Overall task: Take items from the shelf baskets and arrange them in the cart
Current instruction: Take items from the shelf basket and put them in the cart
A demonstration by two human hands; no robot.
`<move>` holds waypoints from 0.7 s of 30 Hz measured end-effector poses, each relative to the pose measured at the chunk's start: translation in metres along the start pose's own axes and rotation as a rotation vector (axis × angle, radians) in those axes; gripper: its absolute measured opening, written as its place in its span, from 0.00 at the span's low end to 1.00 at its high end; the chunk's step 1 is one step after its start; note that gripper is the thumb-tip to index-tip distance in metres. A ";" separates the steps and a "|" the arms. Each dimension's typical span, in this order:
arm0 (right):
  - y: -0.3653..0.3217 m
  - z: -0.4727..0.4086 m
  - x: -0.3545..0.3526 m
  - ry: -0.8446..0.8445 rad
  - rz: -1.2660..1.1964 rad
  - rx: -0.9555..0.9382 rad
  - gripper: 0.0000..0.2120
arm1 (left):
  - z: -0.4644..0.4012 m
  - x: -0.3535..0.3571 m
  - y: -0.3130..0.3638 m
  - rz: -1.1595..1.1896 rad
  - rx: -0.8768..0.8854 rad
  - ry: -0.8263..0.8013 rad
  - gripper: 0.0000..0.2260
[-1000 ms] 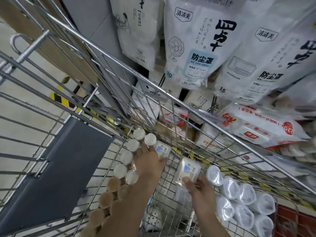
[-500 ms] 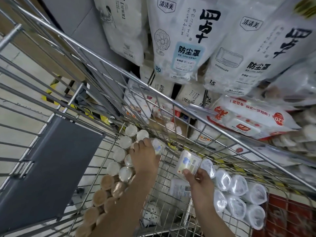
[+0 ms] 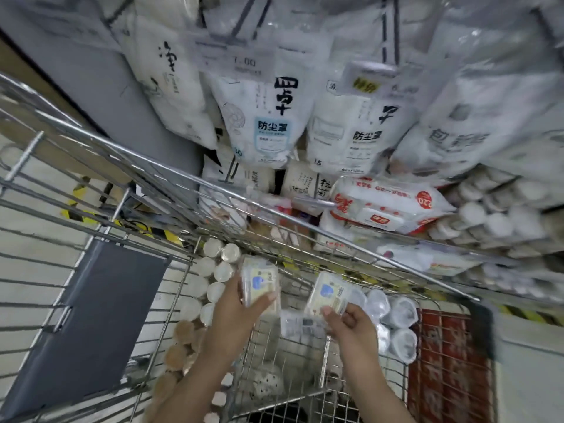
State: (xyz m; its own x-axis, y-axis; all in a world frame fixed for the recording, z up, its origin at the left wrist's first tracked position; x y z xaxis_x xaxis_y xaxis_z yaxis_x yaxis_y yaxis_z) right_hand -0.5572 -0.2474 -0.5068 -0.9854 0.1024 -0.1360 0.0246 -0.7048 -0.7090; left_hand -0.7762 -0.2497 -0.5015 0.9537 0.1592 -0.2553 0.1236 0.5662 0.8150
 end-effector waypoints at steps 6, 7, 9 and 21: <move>-0.033 0.078 -0.053 -0.048 -0.137 0.030 0.18 | 0.088 -0.008 0.057 0.114 0.010 -0.027 0.08; -0.036 0.092 -0.065 -0.060 -0.144 0.029 0.17 | 0.104 -0.007 0.068 0.128 0.011 -0.029 0.11; -0.045 0.116 -0.091 -0.072 -0.169 0.008 0.13 | 0.133 -0.006 0.092 0.133 0.032 -0.001 0.09; -0.071 0.223 -0.349 -0.048 -0.409 -0.247 0.22 | 0.324 0.142 0.227 0.154 0.322 -0.032 0.17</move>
State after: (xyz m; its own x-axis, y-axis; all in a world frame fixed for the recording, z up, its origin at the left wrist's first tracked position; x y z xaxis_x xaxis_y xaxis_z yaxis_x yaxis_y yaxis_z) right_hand -0.2528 -0.3890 -0.2547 -0.9290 0.2999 0.2168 -0.3335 -0.4249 -0.8415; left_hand -0.5237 -0.3610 -0.1841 0.9754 0.1942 -0.1045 0.0531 0.2531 0.9660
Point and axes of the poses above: each hand's wrist, its own z-axis away from the middle knuckle, its own x-axis out of the palm, y = z × x, the point moved 6 cm from there along -z, towards the middle knuckle, and after that the axes turned 2 degrees about -y, right-handed, at the moved point
